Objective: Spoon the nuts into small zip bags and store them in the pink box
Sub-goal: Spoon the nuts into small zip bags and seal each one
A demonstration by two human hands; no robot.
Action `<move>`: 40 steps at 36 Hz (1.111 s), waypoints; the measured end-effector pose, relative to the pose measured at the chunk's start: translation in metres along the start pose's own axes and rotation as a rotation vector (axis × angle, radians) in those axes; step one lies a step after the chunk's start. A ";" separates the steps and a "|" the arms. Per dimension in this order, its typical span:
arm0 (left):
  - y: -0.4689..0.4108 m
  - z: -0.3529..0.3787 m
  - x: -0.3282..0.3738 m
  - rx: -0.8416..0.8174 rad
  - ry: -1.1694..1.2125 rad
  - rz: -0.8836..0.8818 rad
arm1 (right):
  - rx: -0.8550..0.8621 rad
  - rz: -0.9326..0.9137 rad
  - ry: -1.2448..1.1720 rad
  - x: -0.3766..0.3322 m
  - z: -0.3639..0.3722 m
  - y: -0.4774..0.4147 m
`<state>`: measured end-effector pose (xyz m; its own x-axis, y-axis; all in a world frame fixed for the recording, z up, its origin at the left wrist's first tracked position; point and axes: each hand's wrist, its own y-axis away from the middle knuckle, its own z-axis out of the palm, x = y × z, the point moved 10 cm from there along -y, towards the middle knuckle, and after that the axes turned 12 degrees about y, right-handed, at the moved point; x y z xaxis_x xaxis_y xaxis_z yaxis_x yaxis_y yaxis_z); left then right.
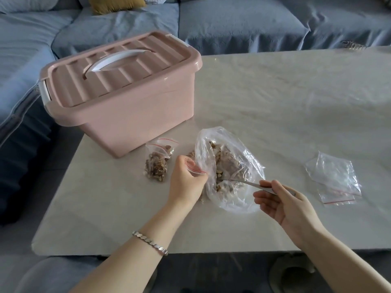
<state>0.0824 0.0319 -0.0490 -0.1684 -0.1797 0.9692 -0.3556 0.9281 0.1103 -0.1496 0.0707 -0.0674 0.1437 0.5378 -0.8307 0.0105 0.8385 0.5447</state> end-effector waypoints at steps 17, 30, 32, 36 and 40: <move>0.019 -0.027 0.021 -0.073 -0.137 0.294 | 0.025 -0.320 0.245 -0.093 -0.007 0.025; 0.025 -0.005 0.012 -0.184 -0.007 0.275 | -0.115 -0.689 0.985 -0.133 0.098 0.060; 0.024 -0.005 0.010 -0.180 -0.006 0.273 | -0.127 -0.747 1.081 -0.135 0.106 0.071; 0.024 -0.009 0.005 -0.153 -0.026 0.292 | -0.079 -0.807 1.004 -0.147 0.089 0.077; 0.021 -0.015 -0.001 -0.125 0.010 0.245 | 0.075 -0.753 0.774 -0.151 0.041 0.059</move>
<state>0.0887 0.0566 -0.0446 -0.2264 0.0582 0.9723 -0.1889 0.9766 -0.1025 -0.1298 0.0353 0.0950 -0.5887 -0.1821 -0.7876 -0.1008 0.9832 -0.1519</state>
